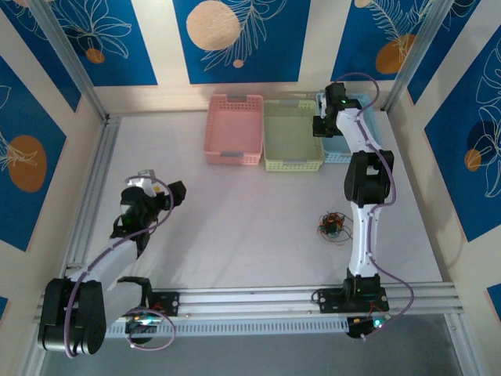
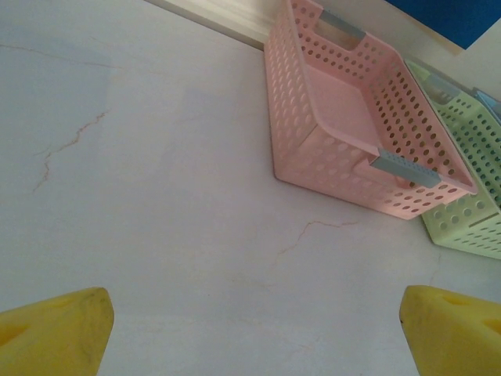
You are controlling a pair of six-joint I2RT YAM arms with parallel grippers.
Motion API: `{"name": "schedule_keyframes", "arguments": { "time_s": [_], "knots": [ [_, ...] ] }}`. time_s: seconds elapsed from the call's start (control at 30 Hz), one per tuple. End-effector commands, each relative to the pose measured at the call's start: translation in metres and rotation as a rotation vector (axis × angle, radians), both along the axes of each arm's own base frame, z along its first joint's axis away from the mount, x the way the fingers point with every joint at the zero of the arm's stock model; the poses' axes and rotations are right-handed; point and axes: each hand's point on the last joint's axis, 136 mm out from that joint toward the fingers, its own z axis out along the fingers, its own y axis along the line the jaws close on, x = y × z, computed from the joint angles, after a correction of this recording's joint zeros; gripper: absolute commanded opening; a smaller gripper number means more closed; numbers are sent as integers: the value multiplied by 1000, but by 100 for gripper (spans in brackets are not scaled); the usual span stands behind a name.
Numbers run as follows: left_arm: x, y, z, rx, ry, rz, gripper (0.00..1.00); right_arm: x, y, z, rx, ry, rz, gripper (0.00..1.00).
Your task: Untangle the cables
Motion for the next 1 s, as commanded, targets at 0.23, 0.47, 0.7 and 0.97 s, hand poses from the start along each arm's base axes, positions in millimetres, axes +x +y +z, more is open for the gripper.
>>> {"name": "schedule_keyframes", "arguments": {
  "time_s": [0.23,0.47,0.7,0.97],
  "knots": [
    [1,-2,5,3,-27,-13,94,-9,60,14,73,0,112,6],
    [1,-3,4,3,-25,-15,94,-9,81,10,63,7,137,6],
    [2,-3,4,4,-20,-16,94,-8,88,3,49,24,90,6],
    [3,-4,1,-1,-10,-19,94,-4,85,-4,129,44,-62,6]
  ]
}}
